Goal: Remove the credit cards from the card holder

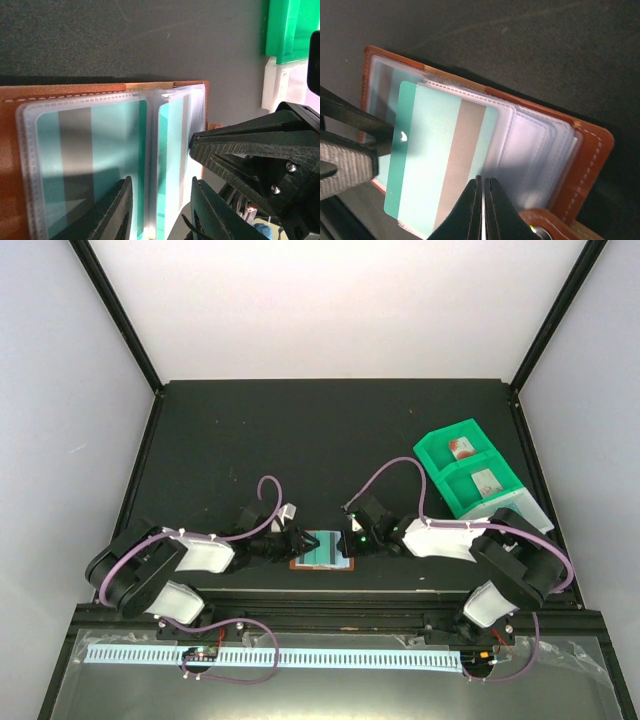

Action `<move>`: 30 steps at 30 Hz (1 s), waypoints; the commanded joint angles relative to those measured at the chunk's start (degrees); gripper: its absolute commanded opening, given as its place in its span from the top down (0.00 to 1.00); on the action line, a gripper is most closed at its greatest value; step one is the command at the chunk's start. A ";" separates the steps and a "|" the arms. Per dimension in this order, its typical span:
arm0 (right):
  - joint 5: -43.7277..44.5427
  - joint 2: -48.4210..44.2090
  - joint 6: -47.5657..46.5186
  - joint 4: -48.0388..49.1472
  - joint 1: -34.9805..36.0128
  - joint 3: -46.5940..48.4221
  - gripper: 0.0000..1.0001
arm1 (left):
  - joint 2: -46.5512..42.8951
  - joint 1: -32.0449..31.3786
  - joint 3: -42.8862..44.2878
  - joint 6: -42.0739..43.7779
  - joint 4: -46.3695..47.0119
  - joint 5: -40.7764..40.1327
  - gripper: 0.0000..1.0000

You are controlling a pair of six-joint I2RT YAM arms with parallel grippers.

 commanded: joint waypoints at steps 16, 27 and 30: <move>3.22 2.32 0.18 -0.07 0.28 -1.27 0.95 | 2.72 0.37 0.98 0.09 3.57 1.27 0.98; 4.66 2.97 -0.36 -0.71 0.27 -1.32 0.96 | 0.07 2.42 -0.73 2.24 0.80 1.41 0.98; 4.88 3.04 -0.34 -0.70 0.25 -1.42 0.96 | -0.28 2.63 -1.06 2.53 0.53 1.49 0.98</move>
